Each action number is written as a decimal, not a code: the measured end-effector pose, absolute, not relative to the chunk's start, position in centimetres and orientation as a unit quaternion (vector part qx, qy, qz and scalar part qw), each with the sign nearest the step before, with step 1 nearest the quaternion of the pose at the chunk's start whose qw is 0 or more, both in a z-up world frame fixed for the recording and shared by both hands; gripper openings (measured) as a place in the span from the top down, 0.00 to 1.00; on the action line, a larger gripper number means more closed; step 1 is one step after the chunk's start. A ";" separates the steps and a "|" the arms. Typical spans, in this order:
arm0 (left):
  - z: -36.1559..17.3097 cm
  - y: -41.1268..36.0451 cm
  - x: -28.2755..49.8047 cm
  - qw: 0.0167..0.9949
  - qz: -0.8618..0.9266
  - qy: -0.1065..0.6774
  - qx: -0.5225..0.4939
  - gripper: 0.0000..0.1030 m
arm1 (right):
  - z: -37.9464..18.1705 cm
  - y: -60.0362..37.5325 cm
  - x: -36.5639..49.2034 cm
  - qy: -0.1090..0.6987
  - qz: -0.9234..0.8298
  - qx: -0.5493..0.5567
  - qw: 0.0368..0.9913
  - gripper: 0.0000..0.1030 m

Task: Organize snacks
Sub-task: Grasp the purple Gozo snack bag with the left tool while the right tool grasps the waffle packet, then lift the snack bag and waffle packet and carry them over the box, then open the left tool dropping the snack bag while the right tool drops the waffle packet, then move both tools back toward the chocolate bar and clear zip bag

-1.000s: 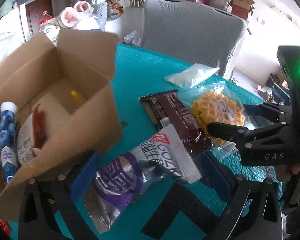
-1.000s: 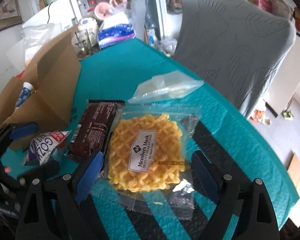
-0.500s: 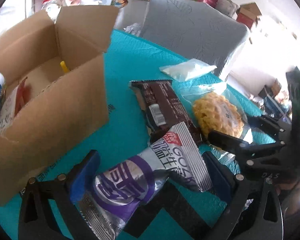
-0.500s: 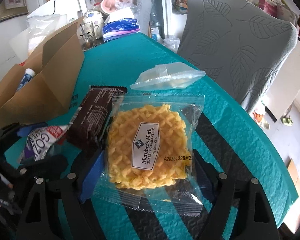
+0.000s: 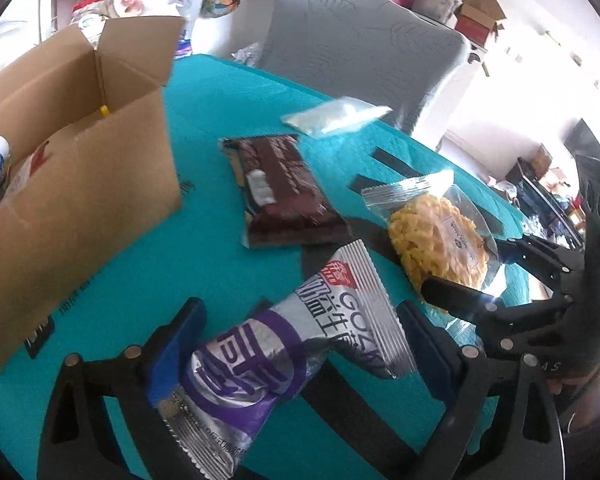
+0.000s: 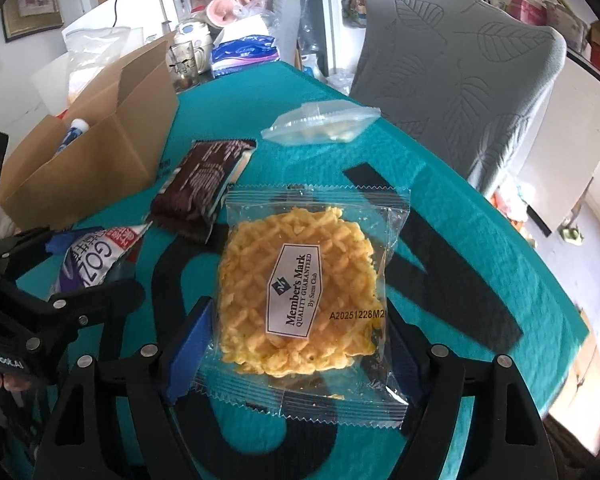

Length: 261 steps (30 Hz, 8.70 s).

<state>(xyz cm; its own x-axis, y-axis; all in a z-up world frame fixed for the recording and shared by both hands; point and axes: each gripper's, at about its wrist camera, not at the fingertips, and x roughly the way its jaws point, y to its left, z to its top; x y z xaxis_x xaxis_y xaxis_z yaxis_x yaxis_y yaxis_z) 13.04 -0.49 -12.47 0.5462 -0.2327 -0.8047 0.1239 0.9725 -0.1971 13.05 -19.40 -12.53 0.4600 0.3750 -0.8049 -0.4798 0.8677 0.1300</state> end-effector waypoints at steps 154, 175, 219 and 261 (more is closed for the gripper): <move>-2.6 26.2 21.4 0.903 0.255 0.338 -0.076 0.68 | -3.8 10.6 24.7 0.354 0.450 -0.142 0.808 0.31; -0.9 23.2 21.3 0.907 0.233 0.348 -0.044 0.67 | -1.2 7.0 24.2 0.340 0.398 -0.130 0.842 0.20; 2.0 2.8 17.0 0.949 -0.028 0.310 0.056 0.67 | 3.3 -13.5 15.8 0.303 0.216 -0.062 0.926 0.19; -10.7 -3.2 21.3 0.904 0.002 0.427 0.019 0.67 | -8.5 -20.8 19.3 0.394 0.243 -0.026 0.886 0.19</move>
<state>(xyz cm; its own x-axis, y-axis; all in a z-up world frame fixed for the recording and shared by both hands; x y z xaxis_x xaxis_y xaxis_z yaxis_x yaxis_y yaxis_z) 21.30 -3.20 -10.66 0.6357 0.0194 -0.7717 0.0136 0.9992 0.0364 19.31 -20.81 -8.49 0.5710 0.4109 -0.7107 -0.4511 0.8804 0.1465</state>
